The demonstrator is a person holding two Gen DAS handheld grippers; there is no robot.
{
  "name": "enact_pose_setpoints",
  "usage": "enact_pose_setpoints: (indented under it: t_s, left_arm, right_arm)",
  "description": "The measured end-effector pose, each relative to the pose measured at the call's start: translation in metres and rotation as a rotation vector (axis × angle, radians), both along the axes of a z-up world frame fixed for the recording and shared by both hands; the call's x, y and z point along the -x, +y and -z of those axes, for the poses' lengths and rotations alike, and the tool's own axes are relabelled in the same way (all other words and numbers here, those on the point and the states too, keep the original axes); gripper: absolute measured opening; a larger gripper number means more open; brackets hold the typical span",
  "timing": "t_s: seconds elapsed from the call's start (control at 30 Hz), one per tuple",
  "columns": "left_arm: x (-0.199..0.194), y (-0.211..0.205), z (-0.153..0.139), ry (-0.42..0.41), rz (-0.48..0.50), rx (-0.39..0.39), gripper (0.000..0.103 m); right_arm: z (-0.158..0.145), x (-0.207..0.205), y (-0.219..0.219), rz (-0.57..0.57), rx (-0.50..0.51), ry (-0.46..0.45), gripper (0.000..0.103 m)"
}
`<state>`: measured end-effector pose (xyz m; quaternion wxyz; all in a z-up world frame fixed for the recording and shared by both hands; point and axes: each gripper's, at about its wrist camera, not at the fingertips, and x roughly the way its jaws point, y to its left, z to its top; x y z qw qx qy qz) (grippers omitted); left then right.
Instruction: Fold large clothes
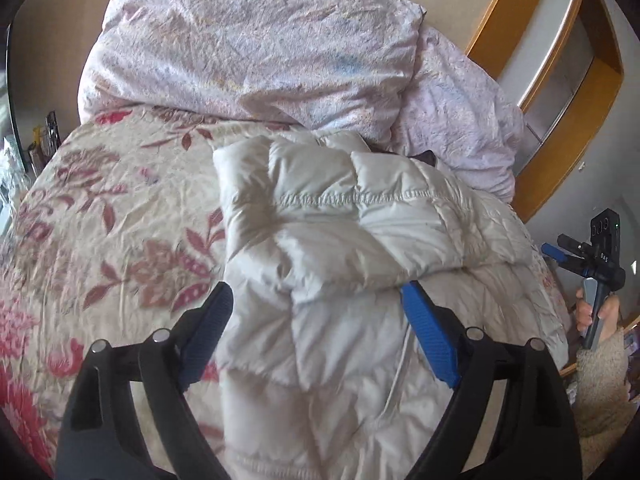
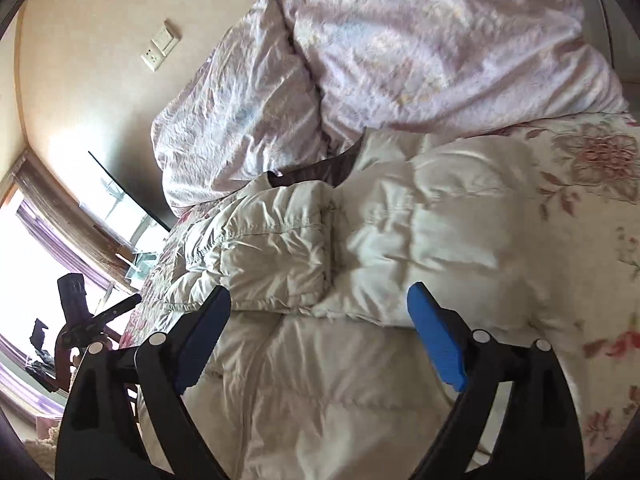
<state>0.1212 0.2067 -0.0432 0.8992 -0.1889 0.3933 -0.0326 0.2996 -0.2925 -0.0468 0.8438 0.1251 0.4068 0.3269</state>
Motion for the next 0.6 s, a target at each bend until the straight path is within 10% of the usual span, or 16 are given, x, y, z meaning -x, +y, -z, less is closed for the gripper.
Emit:
enact_pose_setpoints:
  t_s: [0.3,0.6]
  left_arm:
    - [0.084,0.023,0.043,0.058,0.005,0.188,0.085]
    - [0.109,0.007,0.068,0.087,0.024,0.298,0.074]
  right_arm:
    - [0.050,0.059,-0.142,0.179,-0.041,0.215,0.094]
    - [0.098,0.088,-0.169,0.180,-0.121,0.332,0.086]
